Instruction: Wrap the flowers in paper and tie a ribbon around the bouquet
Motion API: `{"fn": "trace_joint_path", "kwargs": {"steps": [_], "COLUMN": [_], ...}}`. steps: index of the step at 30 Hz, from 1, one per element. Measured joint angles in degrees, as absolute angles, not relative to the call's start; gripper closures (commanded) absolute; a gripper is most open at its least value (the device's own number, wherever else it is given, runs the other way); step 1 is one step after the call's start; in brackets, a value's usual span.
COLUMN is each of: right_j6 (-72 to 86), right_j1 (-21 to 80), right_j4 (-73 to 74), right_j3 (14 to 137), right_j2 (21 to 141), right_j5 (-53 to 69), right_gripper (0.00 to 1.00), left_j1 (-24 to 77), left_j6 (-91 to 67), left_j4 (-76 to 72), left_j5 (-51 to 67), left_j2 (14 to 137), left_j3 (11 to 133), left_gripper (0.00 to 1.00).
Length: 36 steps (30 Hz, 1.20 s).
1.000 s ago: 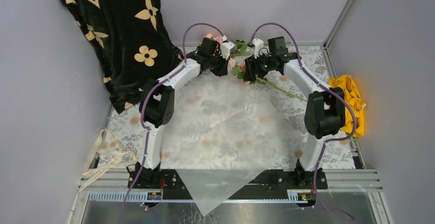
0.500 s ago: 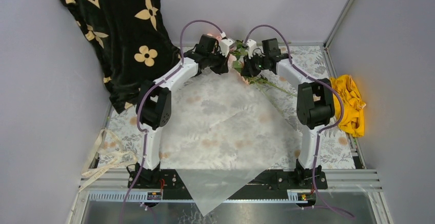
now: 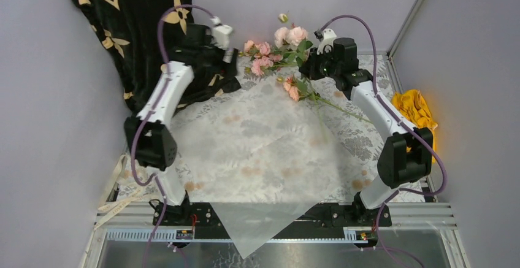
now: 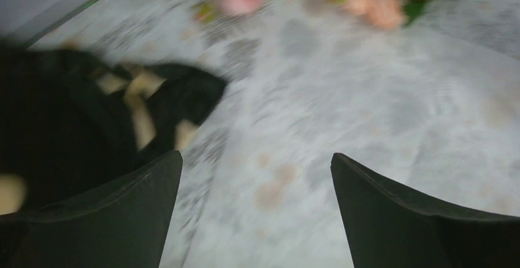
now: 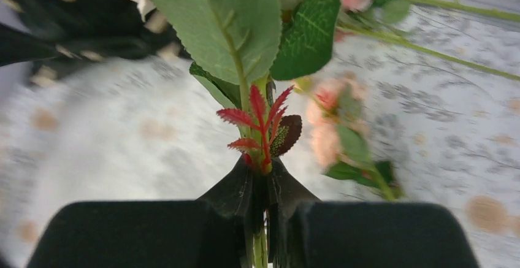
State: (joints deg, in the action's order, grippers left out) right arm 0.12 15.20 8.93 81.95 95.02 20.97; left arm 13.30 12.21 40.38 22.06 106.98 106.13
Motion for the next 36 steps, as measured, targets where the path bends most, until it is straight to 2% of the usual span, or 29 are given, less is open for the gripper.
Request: {"fn": "trace_joint_path", "kwargs": {"steps": [5, 10, 13, 17, 19, 21, 25, 30, 36], "right_j6": [23.64, 38.09, 42.50, 44.34, 40.88, 33.21, 15.00, -3.49, -12.64], "right_j1": [21.74, 34.00, 37.54, 38.39, 38.11, 37.63, 35.44, 27.27, 14.81], "right_j4": [-7.53, -15.31, -15.73, -14.66, -8.82, 2.50, 18.11, 31.55, 39.53], "right_j3": [71.11, 66.63, 66.61, 67.18, 71.42, 80.82, 94.06, 100.29, 110.67], "right_j2": [90.15, 99.02, 105.71, 111.79, 114.72, 118.02, 117.62, 113.30, 123.52], "right_j5": [21.61, 18.70, 16.82, 15.70, 17.06, 18.81, 19.75, 15.42, 6.37], "right_gripper": [1.00, 1.00, 0.60, 0.33, 0.29, 0.24, 0.02, 0.00, 0.00], "left_j1": [-2.00, -9.85, -10.24, -10.24, -10.24, -10.24, -10.24, -10.24, -10.24], "left_j6": [13.06, 13.91, 14.61, 15.22, 15.22, 15.25, 15.29, 15.29, 15.31], "left_j4": [40.45, 41.04, 41.23, 41.23, 40.93, 40.71, 40.64, 39.75, 39.07], "left_j5": [19.99, 18.33, 18.35, 18.65, 18.94, 19.11, 19.92, 21.45, 21.80], "left_j2": [98.74, 98.28, 98.00, 96.31, 95.66, 95.18, 94.96, 94.96, 94.96], "left_j3": [96.20, 84.27, 78.85, 75.53, 75.50, 75.50, 75.48, 75.07, 73.10], "left_gripper": [0.01, 0.01, 0.01, 0.01, 0.01, 0.01, 0.01, 0.01, 0.01]}}
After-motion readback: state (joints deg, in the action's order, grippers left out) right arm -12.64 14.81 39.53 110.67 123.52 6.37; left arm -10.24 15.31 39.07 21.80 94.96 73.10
